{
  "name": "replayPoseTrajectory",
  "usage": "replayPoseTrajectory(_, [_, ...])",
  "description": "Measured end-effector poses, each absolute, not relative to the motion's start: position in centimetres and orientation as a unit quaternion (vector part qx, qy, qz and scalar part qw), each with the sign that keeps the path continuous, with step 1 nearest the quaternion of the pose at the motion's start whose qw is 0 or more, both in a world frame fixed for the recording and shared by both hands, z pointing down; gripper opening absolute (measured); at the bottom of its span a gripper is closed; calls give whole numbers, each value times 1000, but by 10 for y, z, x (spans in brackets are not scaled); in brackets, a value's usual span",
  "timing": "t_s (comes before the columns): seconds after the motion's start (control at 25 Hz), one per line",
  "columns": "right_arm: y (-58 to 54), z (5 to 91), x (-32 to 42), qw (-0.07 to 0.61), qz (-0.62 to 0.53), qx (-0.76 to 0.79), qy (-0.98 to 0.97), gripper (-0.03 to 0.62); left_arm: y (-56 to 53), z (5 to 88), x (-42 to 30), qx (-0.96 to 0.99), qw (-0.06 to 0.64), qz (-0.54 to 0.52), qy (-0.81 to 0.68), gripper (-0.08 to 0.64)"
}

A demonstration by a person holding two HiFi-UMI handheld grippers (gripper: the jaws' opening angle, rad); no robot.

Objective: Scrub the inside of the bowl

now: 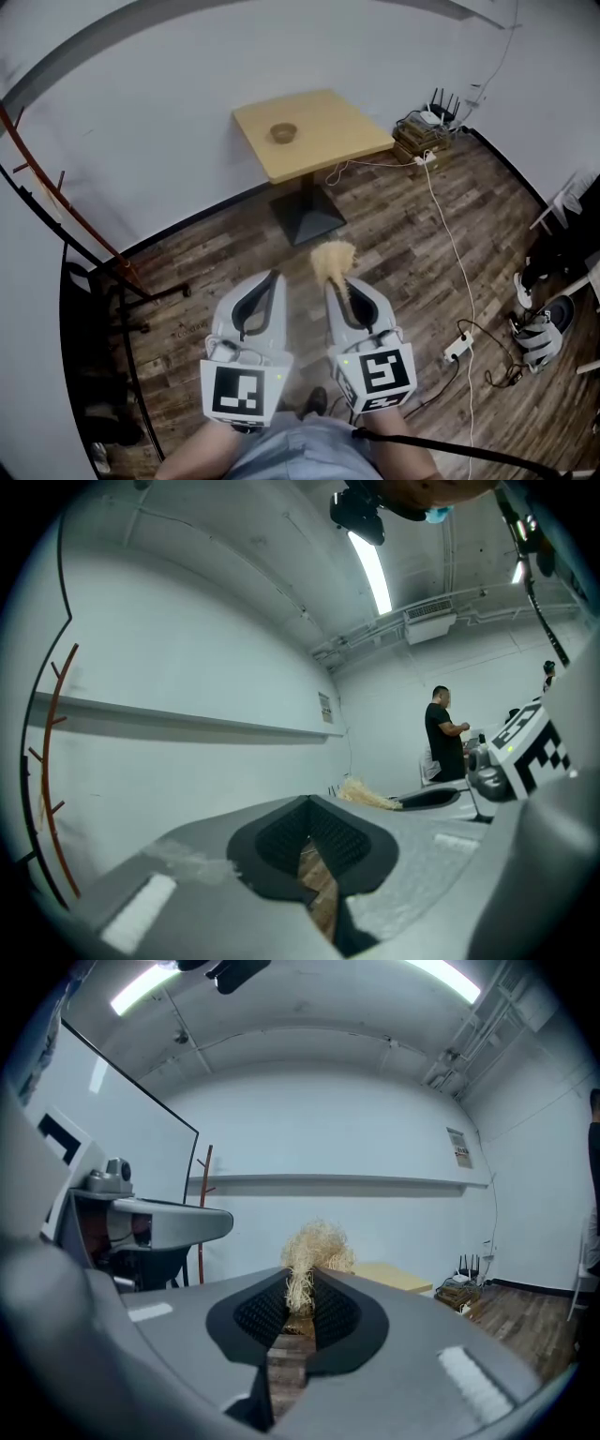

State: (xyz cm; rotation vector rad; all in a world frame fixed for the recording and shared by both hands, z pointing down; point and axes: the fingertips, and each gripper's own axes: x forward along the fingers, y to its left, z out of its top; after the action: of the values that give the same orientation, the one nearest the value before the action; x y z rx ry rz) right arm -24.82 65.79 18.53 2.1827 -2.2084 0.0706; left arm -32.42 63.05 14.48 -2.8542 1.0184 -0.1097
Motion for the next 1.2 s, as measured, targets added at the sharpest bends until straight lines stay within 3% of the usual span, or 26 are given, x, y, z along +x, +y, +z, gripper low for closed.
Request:
replayPoseTrajectory(0.68, [642, 207, -197, -6, 53, 699, -713, 48, 611, 171, -277, -939, 46, -63, 335, 21])
replayPoseTrajectory(1.2, [507, 223, -158, 11, 83, 701, -708, 48, 465, 185, -240, -941, 6, -58, 332, 21])
